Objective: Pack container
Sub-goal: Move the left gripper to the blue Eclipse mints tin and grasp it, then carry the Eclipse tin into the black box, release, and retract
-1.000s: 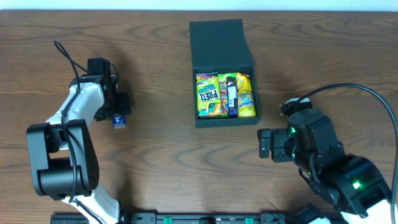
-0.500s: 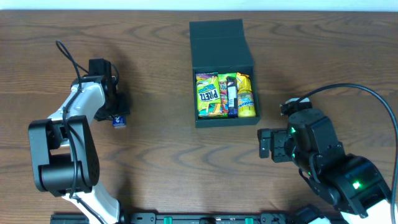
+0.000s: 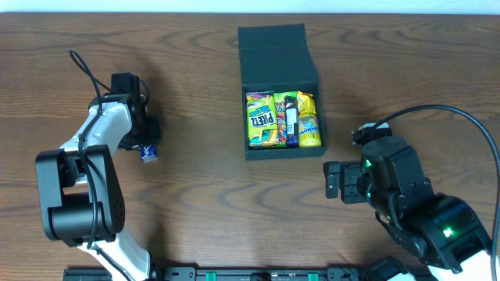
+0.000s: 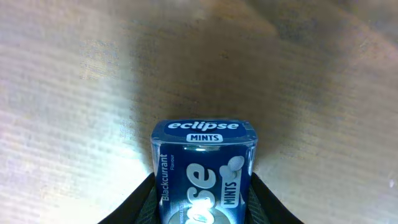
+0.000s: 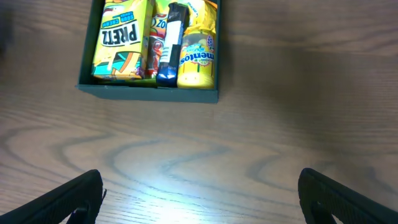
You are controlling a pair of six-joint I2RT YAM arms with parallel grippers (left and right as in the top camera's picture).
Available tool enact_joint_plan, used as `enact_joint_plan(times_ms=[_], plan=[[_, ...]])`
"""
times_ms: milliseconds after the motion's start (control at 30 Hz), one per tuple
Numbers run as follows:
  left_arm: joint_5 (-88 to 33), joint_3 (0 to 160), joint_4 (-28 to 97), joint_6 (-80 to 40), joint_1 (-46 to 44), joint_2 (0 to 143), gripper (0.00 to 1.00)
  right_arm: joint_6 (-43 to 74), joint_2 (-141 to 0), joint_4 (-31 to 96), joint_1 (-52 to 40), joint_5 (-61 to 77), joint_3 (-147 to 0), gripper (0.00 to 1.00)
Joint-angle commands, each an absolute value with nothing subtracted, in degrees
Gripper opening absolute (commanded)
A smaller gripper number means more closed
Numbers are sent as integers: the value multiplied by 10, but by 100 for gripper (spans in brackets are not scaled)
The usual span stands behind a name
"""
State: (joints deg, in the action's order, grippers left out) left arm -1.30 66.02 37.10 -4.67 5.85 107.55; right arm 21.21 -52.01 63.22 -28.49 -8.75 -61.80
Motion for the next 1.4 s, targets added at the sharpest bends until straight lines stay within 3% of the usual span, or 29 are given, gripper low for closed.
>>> enact_joint_plan(times_ms=[0,100,300,533,1000,1367], plan=[[-9,701,396,-54,59,1082,17,205,-517,633,-281,-90,-622,99],[-9,761,444,-55,55,1082,6,205,-517,633,-281,-90,-622,99],[-10,872,506,-91,19,1082,6,205,-517,633,-281,-90,-622,99],[-45,975,502,-158,-104,1082,6,205,-517,633,-281,-90,-622,99],[-95,976,378,-281,-360,1125,6,205,-517,633,-281,-90,-622,99],[-95,976,380,-337,-386,1170,6,205,-517,633,-281,-90,-622,99]])
